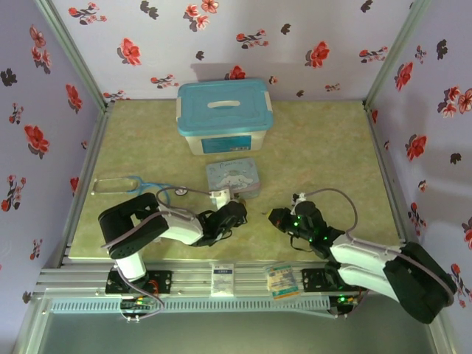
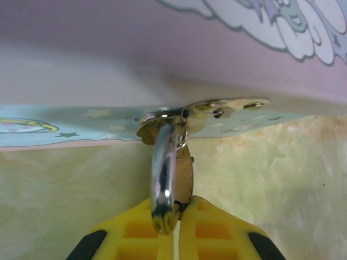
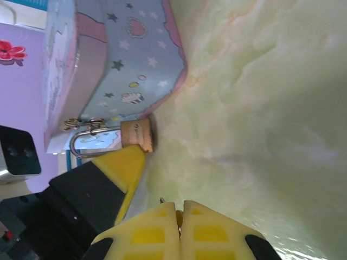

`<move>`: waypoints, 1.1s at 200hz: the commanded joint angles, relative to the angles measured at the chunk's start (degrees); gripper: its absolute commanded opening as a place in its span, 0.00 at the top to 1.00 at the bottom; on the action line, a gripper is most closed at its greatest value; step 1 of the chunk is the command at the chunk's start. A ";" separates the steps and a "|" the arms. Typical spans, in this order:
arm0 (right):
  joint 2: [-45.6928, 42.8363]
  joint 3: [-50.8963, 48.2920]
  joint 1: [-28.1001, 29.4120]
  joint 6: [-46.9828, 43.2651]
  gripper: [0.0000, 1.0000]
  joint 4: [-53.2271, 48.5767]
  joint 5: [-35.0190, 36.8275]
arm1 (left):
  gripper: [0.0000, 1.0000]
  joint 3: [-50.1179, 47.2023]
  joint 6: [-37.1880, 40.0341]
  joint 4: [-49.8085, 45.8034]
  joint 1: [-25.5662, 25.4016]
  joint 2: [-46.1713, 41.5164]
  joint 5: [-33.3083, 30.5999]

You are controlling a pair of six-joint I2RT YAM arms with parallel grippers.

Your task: Unlock the padlock with the key

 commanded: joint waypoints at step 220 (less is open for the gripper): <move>42.33 1.07 -6.78 13.01 1.00 51.03 -16.82 | 1.00 -13.72 -10.76 33.37 3.45 -0.07 13.98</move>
